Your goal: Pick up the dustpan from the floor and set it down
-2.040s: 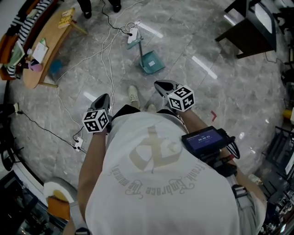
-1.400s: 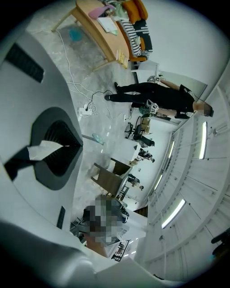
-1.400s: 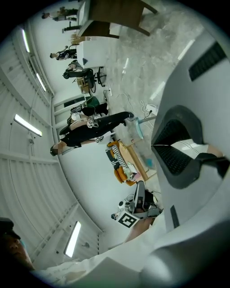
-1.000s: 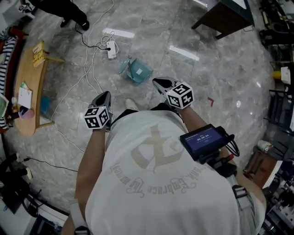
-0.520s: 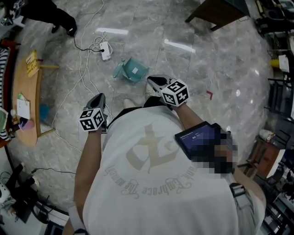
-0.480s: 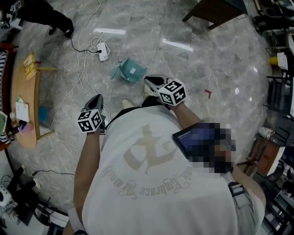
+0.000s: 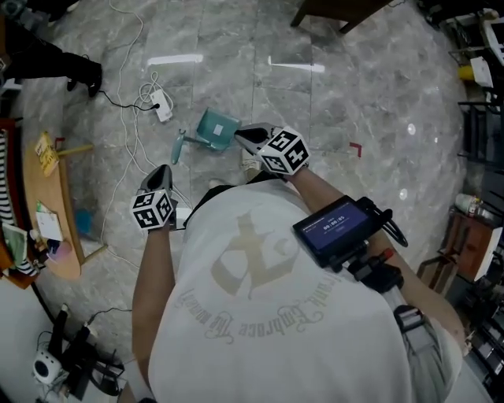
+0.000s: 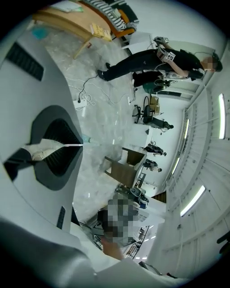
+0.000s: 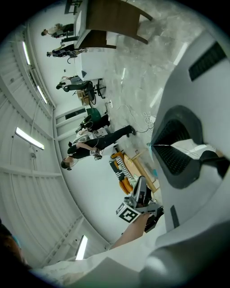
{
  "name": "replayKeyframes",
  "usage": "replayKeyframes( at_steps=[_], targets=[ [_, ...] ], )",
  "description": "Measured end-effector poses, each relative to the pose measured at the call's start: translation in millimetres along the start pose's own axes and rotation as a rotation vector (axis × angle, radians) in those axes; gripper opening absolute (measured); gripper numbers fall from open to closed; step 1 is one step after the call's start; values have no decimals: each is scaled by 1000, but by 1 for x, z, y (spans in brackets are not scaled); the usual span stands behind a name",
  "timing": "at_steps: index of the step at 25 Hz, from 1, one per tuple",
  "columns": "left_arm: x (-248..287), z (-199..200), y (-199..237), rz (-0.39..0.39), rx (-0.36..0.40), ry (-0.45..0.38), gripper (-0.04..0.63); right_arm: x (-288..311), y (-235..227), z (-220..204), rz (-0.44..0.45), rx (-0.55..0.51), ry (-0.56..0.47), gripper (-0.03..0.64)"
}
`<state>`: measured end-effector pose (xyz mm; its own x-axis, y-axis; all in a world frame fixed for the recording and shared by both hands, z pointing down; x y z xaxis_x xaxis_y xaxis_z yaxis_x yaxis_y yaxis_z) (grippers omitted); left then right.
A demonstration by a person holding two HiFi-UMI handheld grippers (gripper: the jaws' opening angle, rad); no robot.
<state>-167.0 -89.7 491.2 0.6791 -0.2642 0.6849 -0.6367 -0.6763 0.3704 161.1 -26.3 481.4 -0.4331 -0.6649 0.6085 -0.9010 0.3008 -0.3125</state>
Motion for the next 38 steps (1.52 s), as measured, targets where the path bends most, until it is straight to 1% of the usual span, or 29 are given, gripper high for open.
replayKeyframes(
  at_steps=[2,4,8,10,13,15,20,24,27,31,33,35,38],
  targets=[
    [15,13,0,-3,29,38,15,-2,-15,-2,-6,24,6,18],
    [22,18,3,-8,57,76,22,-4,-19,-8,-18,40,15,18],
    [41,21,12,-40,106,182,129,-6,-25,-16,-45,68,14,18],
    [54,20,17,-44,132,241,164,-7,-30,-18,-59,78,6,18],
    [72,22,28,-34,131,313,227,-10,-34,-20,-84,99,0,18],
    [82,24,36,-27,130,356,253,-12,-38,-22,-102,116,0,18],
    [101,15,53,-17,172,464,256,-21,-45,-38,-146,159,8,18],
    [108,8,57,-46,154,510,258,-28,-51,-46,-175,181,13,18],
    [116,4,58,-51,148,548,258,-30,-56,-46,-190,187,7,18],
    [135,-7,62,-31,153,673,256,-35,-61,-49,-215,201,4,18],
    [143,-15,64,-19,134,712,256,-39,-62,-54,-232,212,12,18],
    [146,-20,66,1,121,719,241,-43,-63,-59,-245,222,20,18],
    [149,-19,70,41,137,699,170,-46,-65,-65,-261,232,34,18]
  ],
)
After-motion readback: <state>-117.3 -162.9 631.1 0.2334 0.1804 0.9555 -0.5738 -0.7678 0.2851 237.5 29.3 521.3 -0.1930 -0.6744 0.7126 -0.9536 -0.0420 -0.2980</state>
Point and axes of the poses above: the fingertips, and each gripper's own axes: x forward along the fingers, y to its left, z out of its top, the point moved 10 cm from there along -x, backward along the fingers, and after that the axes turned 11 degrees about -z, right-handed, at the moved point
